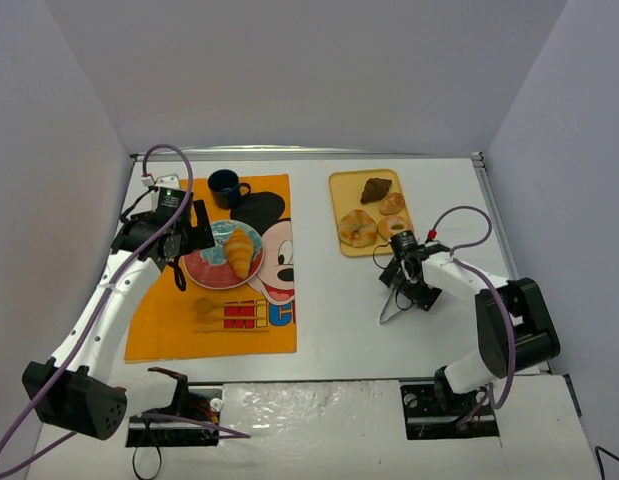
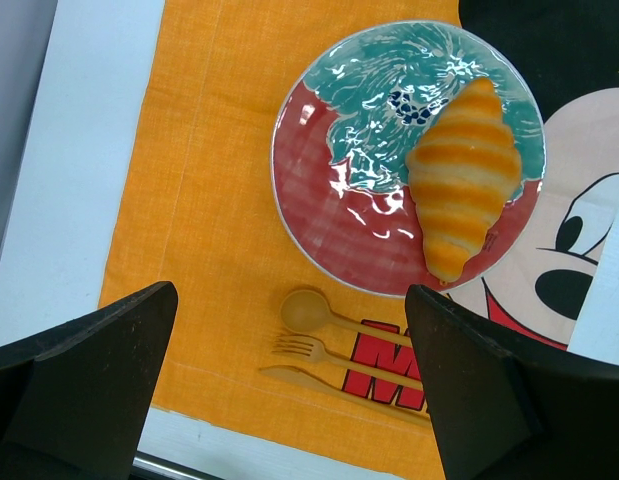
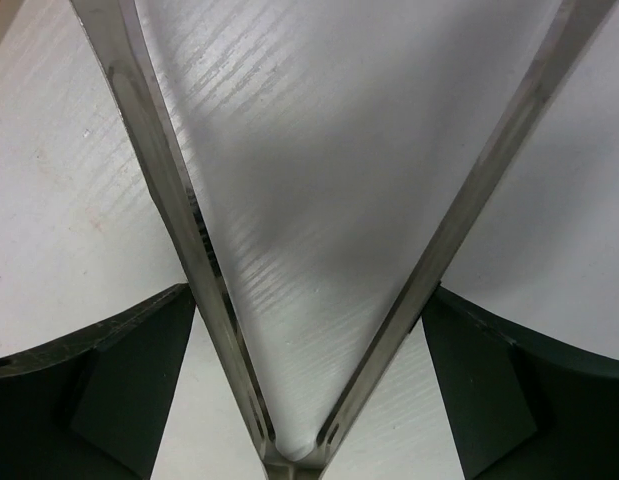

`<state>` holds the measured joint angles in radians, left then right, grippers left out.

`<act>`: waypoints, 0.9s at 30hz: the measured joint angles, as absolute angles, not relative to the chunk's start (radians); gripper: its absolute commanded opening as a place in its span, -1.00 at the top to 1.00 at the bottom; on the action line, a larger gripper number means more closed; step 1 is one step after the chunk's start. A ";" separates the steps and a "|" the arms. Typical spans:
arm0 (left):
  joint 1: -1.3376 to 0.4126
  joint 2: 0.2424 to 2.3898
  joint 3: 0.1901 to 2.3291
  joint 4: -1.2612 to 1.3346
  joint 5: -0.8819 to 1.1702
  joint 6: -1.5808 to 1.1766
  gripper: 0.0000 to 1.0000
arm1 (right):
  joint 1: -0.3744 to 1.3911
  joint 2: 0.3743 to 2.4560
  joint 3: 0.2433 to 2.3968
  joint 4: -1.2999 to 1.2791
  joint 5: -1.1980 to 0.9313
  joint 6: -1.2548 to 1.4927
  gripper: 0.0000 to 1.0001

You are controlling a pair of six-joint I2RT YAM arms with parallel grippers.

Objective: Place the bread

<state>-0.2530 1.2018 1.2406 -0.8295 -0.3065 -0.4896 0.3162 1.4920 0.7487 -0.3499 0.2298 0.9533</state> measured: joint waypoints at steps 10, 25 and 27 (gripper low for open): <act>-0.253 1.202 1.242 -0.830 -0.300 -0.490 -0.94 | 0.361 1.413 0.800 -0.439 0.262 0.968 -1.00; -0.253 1.203 1.256 -0.832 -0.293 -0.490 -0.94 | 0.565 1.305 1.195 -0.592 0.390 0.839 -1.00; -0.253 1.203 1.256 -0.832 -0.293 -0.490 -0.94 | 0.597 1.327 1.228 -0.592 0.399 0.809 -1.00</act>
